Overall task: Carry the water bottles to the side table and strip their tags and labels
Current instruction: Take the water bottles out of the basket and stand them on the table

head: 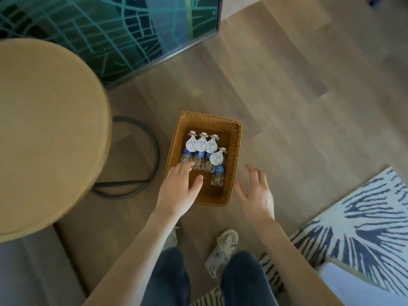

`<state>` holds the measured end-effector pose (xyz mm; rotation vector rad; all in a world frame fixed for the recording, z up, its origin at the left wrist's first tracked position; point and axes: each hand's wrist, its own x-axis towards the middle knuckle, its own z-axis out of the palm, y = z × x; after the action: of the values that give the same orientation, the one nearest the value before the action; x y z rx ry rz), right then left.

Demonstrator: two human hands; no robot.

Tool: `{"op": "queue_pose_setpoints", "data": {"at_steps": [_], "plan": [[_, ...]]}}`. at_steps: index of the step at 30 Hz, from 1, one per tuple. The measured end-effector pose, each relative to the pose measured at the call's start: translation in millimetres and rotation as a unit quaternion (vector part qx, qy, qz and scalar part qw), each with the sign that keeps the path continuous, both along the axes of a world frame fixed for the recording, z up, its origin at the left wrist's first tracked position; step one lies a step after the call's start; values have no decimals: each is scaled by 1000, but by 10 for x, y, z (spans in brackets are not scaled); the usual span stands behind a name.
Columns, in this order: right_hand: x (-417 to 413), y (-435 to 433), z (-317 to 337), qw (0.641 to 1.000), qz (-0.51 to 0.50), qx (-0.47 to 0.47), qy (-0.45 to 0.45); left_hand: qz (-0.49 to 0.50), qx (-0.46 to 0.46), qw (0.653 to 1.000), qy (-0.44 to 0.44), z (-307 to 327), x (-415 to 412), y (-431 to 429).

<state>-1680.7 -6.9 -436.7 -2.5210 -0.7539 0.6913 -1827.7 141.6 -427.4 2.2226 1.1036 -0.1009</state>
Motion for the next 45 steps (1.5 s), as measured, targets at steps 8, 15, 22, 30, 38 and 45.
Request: {"op": "queue_pose_setpoints", "data": {"at_steps": [8, 15, 22, 30, 38, 45], "plan": [[-37, 428, -2280, 995, -82, -9, 63, -36, -38, 998, 42, -2340, 161, 361], [-149, 679, -4027, 991, -115, -44, 47, -165, 10, 985, 46, -3936, 338, 661], [-35, 846, -4821, 981, -115, -155, -24, -190, 56, 980, 12, -4563, 663, 971], [-149, 868, -5036, 965, -157, -212, 7, -204, 77, 974, -54, -4679, 863, 1063], [-143, 881, -5117, 969, -157, -191, -19, -225, 72, 971, -45, -4812, 791, 925], [-185, 811, -5138, 973, -216, -83, 8, -214, 70, 972, -69, -4806, 693, 924]]}}
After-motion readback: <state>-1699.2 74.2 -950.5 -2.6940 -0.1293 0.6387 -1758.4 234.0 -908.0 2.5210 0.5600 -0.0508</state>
